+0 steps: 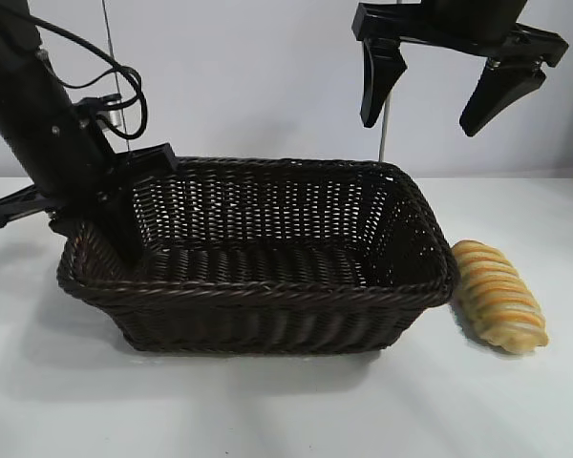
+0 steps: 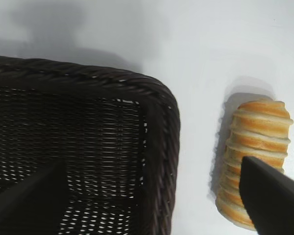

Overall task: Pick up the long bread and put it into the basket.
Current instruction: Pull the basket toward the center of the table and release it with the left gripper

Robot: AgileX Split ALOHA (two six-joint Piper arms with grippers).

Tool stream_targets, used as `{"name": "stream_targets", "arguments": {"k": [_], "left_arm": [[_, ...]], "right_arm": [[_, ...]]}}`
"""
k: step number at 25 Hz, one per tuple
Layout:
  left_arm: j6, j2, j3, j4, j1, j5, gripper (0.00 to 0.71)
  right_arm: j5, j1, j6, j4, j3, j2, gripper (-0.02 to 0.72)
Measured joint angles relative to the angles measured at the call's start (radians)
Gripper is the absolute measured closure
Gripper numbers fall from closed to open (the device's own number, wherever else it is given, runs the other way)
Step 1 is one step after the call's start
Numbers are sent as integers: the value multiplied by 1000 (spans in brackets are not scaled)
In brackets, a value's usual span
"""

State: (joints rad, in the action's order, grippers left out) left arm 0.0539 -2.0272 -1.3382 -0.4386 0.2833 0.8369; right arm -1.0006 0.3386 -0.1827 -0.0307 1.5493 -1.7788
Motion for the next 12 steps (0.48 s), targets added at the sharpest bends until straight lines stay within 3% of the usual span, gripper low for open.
{"name": "stream_targets", "arguments": {"k": [3,4,7,9,12], "left_arm": [[0,0,0,-5,0,-4,561],[0,0,-1,-10,0,-4,513],[0,0,-1,-18,0,0,275],[0,0,-1,-17,0,5,165],[-18,15,-5,15,0,14,104]], "right_arm": [[0,0,0,0,0,0,20],[0,0,0,0,0,0,20],[0,0,0,0,0,0,20],[0,0,0,0,0,0,20],[0,0,0,0,0,0,20]]}}
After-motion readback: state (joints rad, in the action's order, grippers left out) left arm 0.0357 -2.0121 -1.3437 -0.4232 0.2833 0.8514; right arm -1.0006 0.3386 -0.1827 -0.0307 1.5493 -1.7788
